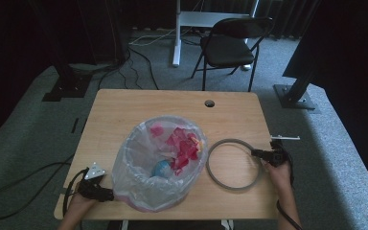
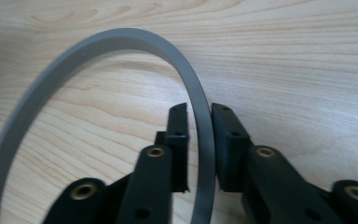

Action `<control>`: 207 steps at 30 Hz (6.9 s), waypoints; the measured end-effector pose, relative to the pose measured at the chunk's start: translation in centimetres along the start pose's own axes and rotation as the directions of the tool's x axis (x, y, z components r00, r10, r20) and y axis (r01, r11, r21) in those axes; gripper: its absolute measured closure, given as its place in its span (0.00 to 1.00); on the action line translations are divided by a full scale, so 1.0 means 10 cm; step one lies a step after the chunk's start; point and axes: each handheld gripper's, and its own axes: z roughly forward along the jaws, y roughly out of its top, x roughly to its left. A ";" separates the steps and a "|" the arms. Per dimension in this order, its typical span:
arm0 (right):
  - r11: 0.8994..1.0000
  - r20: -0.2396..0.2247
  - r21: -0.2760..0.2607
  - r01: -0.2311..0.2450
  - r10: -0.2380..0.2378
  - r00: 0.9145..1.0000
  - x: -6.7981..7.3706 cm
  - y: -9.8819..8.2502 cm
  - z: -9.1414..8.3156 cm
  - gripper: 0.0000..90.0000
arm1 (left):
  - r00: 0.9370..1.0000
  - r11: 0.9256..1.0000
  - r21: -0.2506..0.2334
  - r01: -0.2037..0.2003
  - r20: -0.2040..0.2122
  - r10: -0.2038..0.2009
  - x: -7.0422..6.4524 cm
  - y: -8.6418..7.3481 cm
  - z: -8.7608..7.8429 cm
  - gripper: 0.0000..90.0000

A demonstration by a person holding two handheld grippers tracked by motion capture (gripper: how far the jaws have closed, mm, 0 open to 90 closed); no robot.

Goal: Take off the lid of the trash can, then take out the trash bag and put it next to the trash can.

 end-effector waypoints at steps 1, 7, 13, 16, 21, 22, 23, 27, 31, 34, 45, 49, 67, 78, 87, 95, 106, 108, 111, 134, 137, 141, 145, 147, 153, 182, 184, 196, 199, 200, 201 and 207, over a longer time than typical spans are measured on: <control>1.000 0.003 0.003 0.002 -0.002 1.000 0.00 0.00 -0.01 0.81 | 1.000 1.000 0.000 0.000 -0.001 0.000 0.00 0.00 0.00 0.00; 1.000 -0.006 0.011 0.017 -0.017 1.000 0.03 -0.02 -0.06 0.62 | 1.000 1.000 0.001 -0.001 -0.002 0.001 0.00 0.00 0.00 0.00; 1.000 -0.054 0.002 0.022 -0.022 0.998 0.09 -0.02 -0.14 0.44 | 1.000 1.000 0.002 -0.003 -0.006 0.003 -0.01 0.00 0.00 0.00; 1.000 -0.080 -0.006 0.022 -0.022 0.997 0.13 -0.03 -0.17 0.37 | 1.000 1.000 0.003 -0.004 -0.005 0.004 -0.01 0.00 0.00 0.00; 0.999 -0.100 -0.007 0.047 -0.048 0.994 0.27 -0.04 -0.21 0.21 | 1.000 1.000 0.003 -0.006 -0.003 0.006 -0.01 0.00 0.00 0.00; 0.998 -0.112 -0.008 0.059 -0.059 0.992 0.31 -0.04 -0.22 0.19 | 1.000 1.000 0.004 -0.008 -0.004 0.008 -0.01 0.00 0.00 0.00; 0.997 -0.119 -0.012 0.071 -0.072 0.990 0.35 -0.04 -0.22 0.15 | 1.000 1.000 0.005 -0.007 -0.004 0.007 -0.01 0.00 0.00 0.00; 0.993 -0.170 -0.040 0.111 -0.117 0.979 0.49 -0.01 -0.25 0.12 | 1.000 1.000 0.005 -0.008 -0.003 0.008 -0.01 0.00 0.00 0.00; 0.987 -0.202 -0.059 0.146 -0.155 0.967 0.65 0.05 -0.29 0.12 | 1.000 1.000 0.004 -0.008 -0.002 0.008 -0.02 0.00 0.00 0.00; 0.981 -0.214 -0.070 0.181 -0.192 0.958 0.78 0.11 -0.33 0.12 | 1.000 1.000 0.004 -0.008 0.000 0.008 -0.02 0.00 0.00 0.00; 0.954 -0.287 -0.148 0.259 -0.292 0.912 1.21 0.43 -0.51 0.14 | 1.000 1.000 0.006 -0.006 -0.007 0.006 -0.01 0.00 0.00 0.00; 0.937 -0.305 -0.180 0.300 -0.343 0.888 1.40 0.54 -0.60 0.14 | 1.000 1.000 -0.026 0.011 -0.026 -0.011 0.01 0.01 -0.04 0.00; 0.879 -0.412 -0.255 0.403 -0.476 0.777 2.34 0.99 -0.78 0.14 | 0.992 0.966 -0.236 0.108 0.095 -0.088 -0.12 0.52 -1.26 0.00; 0.864 -0.430 -0.150 0.480 -0.495 0.755 2.70 1.03 -0.42 0.15 | 0.970 0.975 -0.218 -0.035 0.226 0.085 -0.63 0.91 -1.24 0.00; 0.865 -0.487 -0.091 0.494 -0.471 0.736 2.76 1.02 -0.28 0.26 | 0.946 0.976 -0.207 -0.070 0.296 0.130 -0.78 1.01 -1.01 0.00; 0.868 -0.476 -0.069 0.492 -0.462 0.748 2.77 1.00 -0.26 0.54 | 0.945 0.971 -0.231 -0.060 0.300 0.130 -0.78 0.99 -0.98 0.15; 0.874 -0.422 -0.068 0.482 -0.463 0.780 2.77 1.01 -0.30 0.69 | 0.944 0.966 -0.243 -0.091 0.287 0.161 -0.75 1.02 -1.04 0.29; 0.874 -0.415 -0.066 0.482 -0.464 0.783 2.78 1.00 -0.31 0.70 | 0.942 0.964 -0.251 -0.090 0.292 0.164 -0.72 1.02 -1.06 0.37; 0.869 -0.394 -0.061 0.491 -0.473 0.788 2.80 1.01 -0.32 0.72 | 0.947 0.959 -0.266 -0.096 0.272 0.170 -0.73 1.03 -1.09 0.51; 0.858 -0.334 -0.155 0.489 -0.512 0.791 2.81 1.22 -0.52 0.96 | 0.957 0.900 -0.416 -0.132 0.182 0.224 -0.69 1.32 -1.44 0.91; 0.856 -0.335 -0.178 0.485 -0.516 0.789 2.85 1.27 -0.56 0.98 | 0.955 0.892 -0.428 -0.147 0.173 0.241 -0.73 1.45 -1.48 0.91; 0.845 -0.373 -0.199 0.496 -0.533 0.759 2.95 1.34 -0.63 0.99 | 0.951 0.881 -0.449 -0.148 0.181 0.251 -0.77 1.62 -1.52 0.91; 0.833 -0.450 -0.255 0.491 -0.551 0.703 3.04 1.41 -0.78 0.99 | 0.948 0.868 -0.477 -0.135 0.191 0.253 -0.83 1.78 -1.56 0.91; 0.842 -0.580 -0.315 0.437 -0.536 0.613 3.05 1.43 -0.88 0.99 | 0.948 0.861 -0.488 -0.145 0.181 0.262 -0.90 1.85 -1.57 0.91; 0.839 -0.726 -0.294 0.457 -0.507 0.465 3.21 1.25 -0.82 0.98 | 0.942 0.858 -0.499 -0.124 0.211 0.259 -1.06 1.94 -1.40 0.91; 0.697 -0.655 -0.180 0.694 -0.612 0.444 3.70 1.00 -0.53 0.99 | 0.923 0.844 -0.522 -0.125 0.250 0.291 -1.28 2.10 -1.32 0.58; 0.713 -0.653 -0.187 0.676 -0.604 0.457 3.65 1.04 -0.56 0.99 | 0.918 0.844 -0.520 -0.131 0.257 0.301 -1.25 2.08 -1.34 0.57; 0.759 -0.654 -0.247 0.602 -0.589 0.474 3.50 1.28 -0.77 0.99 | 0.928 0.884 -0.439 -0.164 0.234 0.289 -1.22 1.98 -1.31 0.28; 0.762 -0.655 -0.260 0.593 -0.591 0.472 3.51 1.34 -0.82 0.99 | 0.930 0.887 -0.430 -0.170 0.227 0.288 -1.21 1.97 -1.31 0.23; 0.761 -0.649 -0.263 0.593 -0.595 0.475 3.51 1.36 -0.84 0.99 | 0.934 0.888 -0.425 -0.174 0.215 0.286 -1.20 1.96 -1.32 0.23; 0.763 -0.647 -0.266 0.590 -0.595 0.477 3.52 1.39 -0.86 0.99 | 0.938 0.892 -0.419 -0.168 0.210 0.276 -1.19 1.95 -1.32 0.23; 0.768 -0.642 -0.290 0.571 -0.599 0.480 3.51 1.57 -1.00 0.99 | 0.940 0.900 -0.411 -0.146 0.225 0.256 -1.11 1.85 -1.35 0.21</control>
